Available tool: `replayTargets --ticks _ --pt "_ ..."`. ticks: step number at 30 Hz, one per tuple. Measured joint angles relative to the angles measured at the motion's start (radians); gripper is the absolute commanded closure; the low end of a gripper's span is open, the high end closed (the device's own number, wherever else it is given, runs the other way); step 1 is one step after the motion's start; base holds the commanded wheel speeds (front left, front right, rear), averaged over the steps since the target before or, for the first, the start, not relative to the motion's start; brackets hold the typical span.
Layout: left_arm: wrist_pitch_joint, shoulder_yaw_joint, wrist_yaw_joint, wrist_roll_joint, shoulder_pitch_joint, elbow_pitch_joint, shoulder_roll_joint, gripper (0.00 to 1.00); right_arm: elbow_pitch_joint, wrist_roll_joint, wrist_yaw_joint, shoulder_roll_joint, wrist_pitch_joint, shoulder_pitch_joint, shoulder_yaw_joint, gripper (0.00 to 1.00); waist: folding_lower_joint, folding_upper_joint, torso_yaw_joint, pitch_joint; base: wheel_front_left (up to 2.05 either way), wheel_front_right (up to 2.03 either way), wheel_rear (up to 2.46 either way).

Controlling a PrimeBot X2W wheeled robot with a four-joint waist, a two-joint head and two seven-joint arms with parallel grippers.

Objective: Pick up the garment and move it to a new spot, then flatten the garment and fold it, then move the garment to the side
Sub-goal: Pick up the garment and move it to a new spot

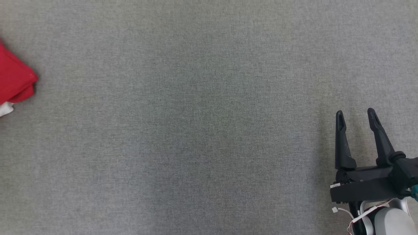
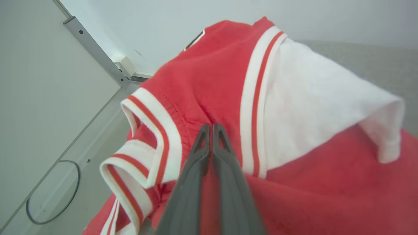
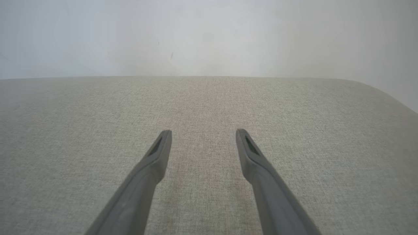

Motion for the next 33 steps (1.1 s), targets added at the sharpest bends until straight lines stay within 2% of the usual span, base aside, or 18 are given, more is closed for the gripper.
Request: replayTargets --ticks 9,17,24,29,33 --pt "-0.118 -0.045 -0.018 0.029 -0.092 -0.053 0.007 1.00 0.040 0.008 0.000 0.000 -0.019 0.003 0.010 0.00 0.0000 0.0000 0.020 -0.055 0.00 0.00 0.00" --pt "-0.142 -0.113 -0.025 0.080 -0.186 -0.219 0.009 1.00 0.096 0.046 0.000 0.001 -0.046 0.015 0.021 0.00 -0.0001 -0.0001 0.030 -0.130 0.00 0.00 0.00" --pt "-0.069 -0.184 -0.033 0.105 -0.247 -0.431 -0.016 1.00 0.158 0.090 0.000 0.001 -0.085 0.031 0.034 0.00 -0.0002 -0.0001 0.019 -0.196 0.00 0.00 0.00" --pt "0.011 -0.241 -0.035 0.103 -0.266 -0.607 -0.056 1.00 0.201 0.123 0.000 0.001 -0.107 0.032 0.048 0.00 -0.0002 -0.0002 -0.013 -0.226 0.00 0.00 0.00" --pt "0.075 -0.298 -0.042 0.093 -0.270 -0.715 -0.112 1.00 0.231 0.146 0.000 0.001 -0.123 0.030 0.064 0.00 -0.0002 -0.0001 -0.051 -0.240 0.00 0.00 0.00"
